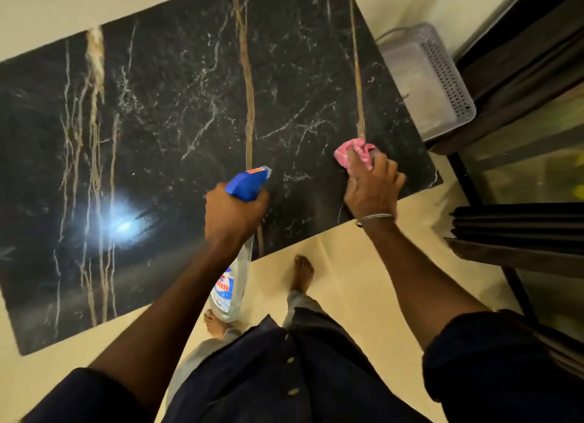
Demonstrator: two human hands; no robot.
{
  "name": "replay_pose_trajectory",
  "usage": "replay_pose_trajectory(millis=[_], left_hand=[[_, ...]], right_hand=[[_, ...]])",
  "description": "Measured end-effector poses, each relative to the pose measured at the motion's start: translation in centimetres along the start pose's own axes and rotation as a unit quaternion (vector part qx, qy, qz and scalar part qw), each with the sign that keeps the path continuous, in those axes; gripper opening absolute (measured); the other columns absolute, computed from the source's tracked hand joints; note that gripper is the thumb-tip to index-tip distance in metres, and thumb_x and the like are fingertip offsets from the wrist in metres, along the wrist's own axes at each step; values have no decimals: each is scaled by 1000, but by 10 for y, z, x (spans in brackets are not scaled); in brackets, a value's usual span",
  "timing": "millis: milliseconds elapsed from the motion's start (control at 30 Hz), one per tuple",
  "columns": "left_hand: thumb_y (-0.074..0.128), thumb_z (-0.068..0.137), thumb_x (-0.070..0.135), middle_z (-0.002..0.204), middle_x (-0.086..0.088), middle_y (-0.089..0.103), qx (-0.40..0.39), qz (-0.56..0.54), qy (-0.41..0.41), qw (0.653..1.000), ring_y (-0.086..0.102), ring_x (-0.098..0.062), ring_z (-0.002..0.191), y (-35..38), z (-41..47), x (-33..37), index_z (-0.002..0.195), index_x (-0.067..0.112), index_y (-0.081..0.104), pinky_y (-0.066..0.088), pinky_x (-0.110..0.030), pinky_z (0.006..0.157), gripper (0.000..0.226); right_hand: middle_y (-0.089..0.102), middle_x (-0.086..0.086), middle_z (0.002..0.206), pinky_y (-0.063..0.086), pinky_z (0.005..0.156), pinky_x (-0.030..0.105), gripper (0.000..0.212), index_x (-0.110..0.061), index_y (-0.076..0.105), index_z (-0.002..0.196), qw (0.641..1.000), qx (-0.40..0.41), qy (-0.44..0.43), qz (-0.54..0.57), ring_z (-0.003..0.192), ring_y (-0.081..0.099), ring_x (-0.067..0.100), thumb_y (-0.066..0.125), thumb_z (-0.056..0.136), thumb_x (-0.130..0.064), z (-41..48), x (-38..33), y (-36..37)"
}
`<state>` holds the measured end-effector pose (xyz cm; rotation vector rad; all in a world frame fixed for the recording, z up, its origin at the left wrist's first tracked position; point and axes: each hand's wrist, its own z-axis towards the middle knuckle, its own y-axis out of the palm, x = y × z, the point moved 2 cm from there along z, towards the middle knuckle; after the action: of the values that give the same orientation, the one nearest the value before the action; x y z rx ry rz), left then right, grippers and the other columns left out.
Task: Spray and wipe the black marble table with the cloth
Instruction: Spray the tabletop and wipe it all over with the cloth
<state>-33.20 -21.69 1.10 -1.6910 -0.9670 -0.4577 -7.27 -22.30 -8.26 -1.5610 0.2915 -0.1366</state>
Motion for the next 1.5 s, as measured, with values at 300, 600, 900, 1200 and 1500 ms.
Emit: replay_pose_trajectory(millis=[300, 600, 900, 1200, 1500], left_hand=[[69, 78, 27, 66, -10, 61, -1, -20, -7, 1000, 55, -14, 53, -31, 24, 9, 81, 8, 61, 51, -31, 54, 22], [69, 75, 25, 62, -7, 56, 66, -41, -41, 996, 56, -21, 54, -140, 71, -39, 76, 10, 57, 55, -45, 57, 19], [68, 72, 32, 62, -8, 54, 83, -49, -59, 994, 53, -21, 52, -240, 129, -97, 76, 13, 59, 51, -38, 54, 22], [65, 68, 41, 72, -19, 64, 123, -76, -61, 988, 63, -34, 63, -299, 166, -129, 74, 23, 58, 57, -45, 60, 20], [69, 81, 24, 81, -13, 63, 160, -87, -50, 982, 59, -19, 69, -295, 176, -130, 99, 12, 61, 53, -34, 68, 23]], right_hand=[[38, 19, 147, 26, 113, 54, 48, -19, 41, 141, 996, 42, 68, 49, 137, 32, 38, 40, 93, -27, 42, 58, -3], [33, 22, 151, 22, 116, 52, 49, -19, 40, 144, 996, 36, 27, 79, 141, 27, 39, 38, 97, -31, 64, -85, 9], [43, 23, 143, 22, 116, 49, 51, -16, 46, 141, 987, 15, -108, 119, 137, 34, 40, 42, 91, -27, 68, -318, 36], [42, 21, 145, 20, 117, 50, 54, -13, 44, 142, 953, -70, -277, 104, 138, 32, 39, 44, 90, -27, 38, -490, 40], [63, 8, 123, 25, 116, 43, 36, -14, 67, 114, 861, -85, -498, 65, 127, 48, 27, 61, 83, -32, -16, -532, 40]])
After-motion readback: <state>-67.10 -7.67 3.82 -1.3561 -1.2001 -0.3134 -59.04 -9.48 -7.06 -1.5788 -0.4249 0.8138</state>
